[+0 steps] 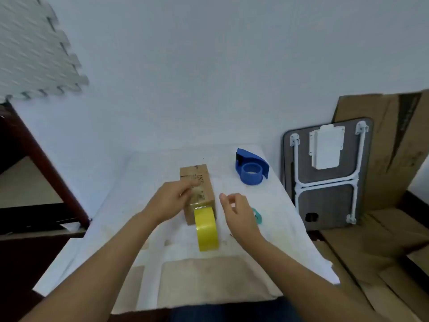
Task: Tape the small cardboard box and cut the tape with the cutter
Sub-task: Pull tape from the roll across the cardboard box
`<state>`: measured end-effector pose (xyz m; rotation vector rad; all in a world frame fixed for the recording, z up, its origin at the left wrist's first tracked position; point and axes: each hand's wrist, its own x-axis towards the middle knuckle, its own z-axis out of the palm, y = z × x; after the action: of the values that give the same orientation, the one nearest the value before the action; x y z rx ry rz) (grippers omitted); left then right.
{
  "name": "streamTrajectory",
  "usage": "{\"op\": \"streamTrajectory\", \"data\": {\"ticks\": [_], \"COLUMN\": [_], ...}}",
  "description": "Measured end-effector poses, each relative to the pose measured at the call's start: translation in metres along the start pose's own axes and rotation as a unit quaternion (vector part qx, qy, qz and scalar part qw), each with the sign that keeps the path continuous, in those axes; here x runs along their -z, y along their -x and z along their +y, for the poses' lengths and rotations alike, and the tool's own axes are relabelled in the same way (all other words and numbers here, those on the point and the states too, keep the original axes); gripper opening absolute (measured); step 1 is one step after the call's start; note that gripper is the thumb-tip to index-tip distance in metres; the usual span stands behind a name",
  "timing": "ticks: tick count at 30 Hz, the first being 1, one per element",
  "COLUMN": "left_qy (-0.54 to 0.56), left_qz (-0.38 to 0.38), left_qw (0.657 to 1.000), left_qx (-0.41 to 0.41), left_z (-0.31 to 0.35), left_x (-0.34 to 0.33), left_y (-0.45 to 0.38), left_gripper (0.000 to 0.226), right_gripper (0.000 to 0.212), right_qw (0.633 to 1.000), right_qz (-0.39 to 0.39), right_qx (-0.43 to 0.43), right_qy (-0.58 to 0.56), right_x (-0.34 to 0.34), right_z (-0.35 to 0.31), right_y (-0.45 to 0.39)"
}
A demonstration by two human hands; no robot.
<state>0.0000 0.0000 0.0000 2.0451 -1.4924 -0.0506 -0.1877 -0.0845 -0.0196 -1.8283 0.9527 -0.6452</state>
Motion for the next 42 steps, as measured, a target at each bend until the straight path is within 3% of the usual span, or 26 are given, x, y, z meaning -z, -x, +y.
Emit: {"op": "streamTrajectory", "data": {"ticks": [5, 9, 12, 21, 33, 42], "left_qy": [-0.075, -0.090, -0.091, -0.076, -0.092, -0.070], "left_qz": [-0.094, -0.104, -0.107, -0.103, -0.107, -0.119], "left_qw": [0.992, 0.989, 0.989, 0.989, 0.988, 0.989], "left_qx": [-0.041, -0.051, -0.052, -0.071, -0.061, -0.046], "left_z": [-0.003, -0.008, -0.011, -0.024, -0.020, -0.014], "left_x": [-0.011, -0.014, -0.022, -0.027, -0.025, -0.022], "left_y": [0.016, 0.018, 0.021, 0.019, 0.019, 0.016], "left_gripper": [0.047, 0.057, 0.063, 0.076, 0.070, 0.067], "right_gripper": [0.059, 0.023, 0.020, 0.025, 0.028, 0.023], "right_qw": [0.991, 0.976, 0.956, 0.956, 0.970, 0.940], "right_qz": [-0.055, -0.122, -0.157, -0.092, -0.102, -0.145], "right_qx": [-0.079, -0.083, -0.091, -0.102, -0.103, -0.197], "right_qy": [-0.092, -0.160, -0.231, -0.260, -0.196, -0.238], "right_x": [-0.021, -0.028, -0.031, -0.032, -0.024, -0.016], "right_z": [0.003, 0.000, -0.001, -0.010, -0.020, -0.022], "right_y": [0.017, 0.026, 0.034, 0.043, 0.046, 0.053]}}
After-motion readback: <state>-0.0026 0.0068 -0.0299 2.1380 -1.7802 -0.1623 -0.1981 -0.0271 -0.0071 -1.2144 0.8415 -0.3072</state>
